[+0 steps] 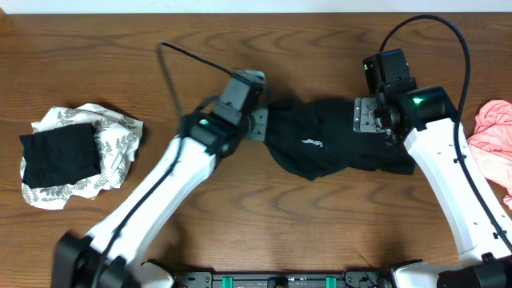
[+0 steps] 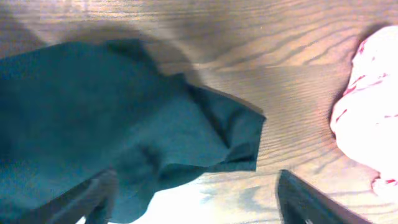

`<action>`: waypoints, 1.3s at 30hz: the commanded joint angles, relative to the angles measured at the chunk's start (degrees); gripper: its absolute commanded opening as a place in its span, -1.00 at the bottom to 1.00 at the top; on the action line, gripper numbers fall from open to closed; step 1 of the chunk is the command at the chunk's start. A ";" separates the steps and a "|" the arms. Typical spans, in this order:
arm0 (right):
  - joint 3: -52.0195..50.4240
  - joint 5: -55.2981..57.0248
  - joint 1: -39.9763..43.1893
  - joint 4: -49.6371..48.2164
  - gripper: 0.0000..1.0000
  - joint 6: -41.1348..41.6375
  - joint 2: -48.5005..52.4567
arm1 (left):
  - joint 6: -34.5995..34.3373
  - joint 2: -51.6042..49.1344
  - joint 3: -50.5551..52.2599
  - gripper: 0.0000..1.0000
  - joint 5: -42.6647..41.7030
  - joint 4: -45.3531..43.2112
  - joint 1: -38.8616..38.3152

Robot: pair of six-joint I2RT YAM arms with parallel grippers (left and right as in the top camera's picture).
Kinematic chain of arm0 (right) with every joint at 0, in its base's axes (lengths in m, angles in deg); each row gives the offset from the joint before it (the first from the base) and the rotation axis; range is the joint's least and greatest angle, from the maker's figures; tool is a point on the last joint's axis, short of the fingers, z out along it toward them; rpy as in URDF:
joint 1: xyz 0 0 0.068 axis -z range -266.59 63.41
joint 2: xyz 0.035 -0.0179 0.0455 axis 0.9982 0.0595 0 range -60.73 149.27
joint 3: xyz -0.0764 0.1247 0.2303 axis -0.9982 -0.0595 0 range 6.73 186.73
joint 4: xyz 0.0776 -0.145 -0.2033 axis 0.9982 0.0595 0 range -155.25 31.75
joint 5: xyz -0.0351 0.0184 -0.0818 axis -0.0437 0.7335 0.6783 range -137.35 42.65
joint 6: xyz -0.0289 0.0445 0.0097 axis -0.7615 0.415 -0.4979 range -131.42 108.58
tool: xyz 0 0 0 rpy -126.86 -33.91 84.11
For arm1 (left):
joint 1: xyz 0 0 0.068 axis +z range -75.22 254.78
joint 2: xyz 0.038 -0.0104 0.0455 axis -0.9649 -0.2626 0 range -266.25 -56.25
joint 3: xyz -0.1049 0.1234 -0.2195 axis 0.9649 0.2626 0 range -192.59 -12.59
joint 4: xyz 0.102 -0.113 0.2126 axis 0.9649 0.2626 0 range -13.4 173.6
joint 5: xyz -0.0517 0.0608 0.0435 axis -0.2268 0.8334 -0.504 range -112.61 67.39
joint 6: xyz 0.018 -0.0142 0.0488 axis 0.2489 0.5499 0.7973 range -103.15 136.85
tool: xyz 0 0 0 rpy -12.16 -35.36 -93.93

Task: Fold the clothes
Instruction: 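Grasp the left end of the black garment with the left gripper, then stretch the black garment between both grippers, pulling apart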

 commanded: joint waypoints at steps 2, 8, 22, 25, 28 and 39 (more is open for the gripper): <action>0.13 -7.82 0.94 -0.15 0.52 -3.98 0.20 | 2.45 1.31 -0.13 -0.89 5.01 2.12 3.17; -1.53 -22.29 -0.35 -2.62 0.90 -17.57 4.20 | 4.00 1.31 -0.13 -0.88 5.27 2.51 4.22; -15.80 -14.27 -15.65 -29.83 0.98 -15.13 7.50 | 3.72 1.31 -0.13 -0.88 5.20 3.85 4.22; -18.14 -14.03 -18.23 -32.24 0.99 -17.73 7.50 | 3.72 1.31 -0.13 -0.88 5.20 4.07 4.22; -19.34 -12.00 -20.81 -33.42 0.98 -18.32 7.50 | 3.74 1.31 -0.13 -0.88 5.20 4.13 4.22; -19.45 11.10 -21.77 -32.92 -0.74 -5.55 7.54 | 3.74 1.31 -0.13 -0.88 5.22 4.52 4.22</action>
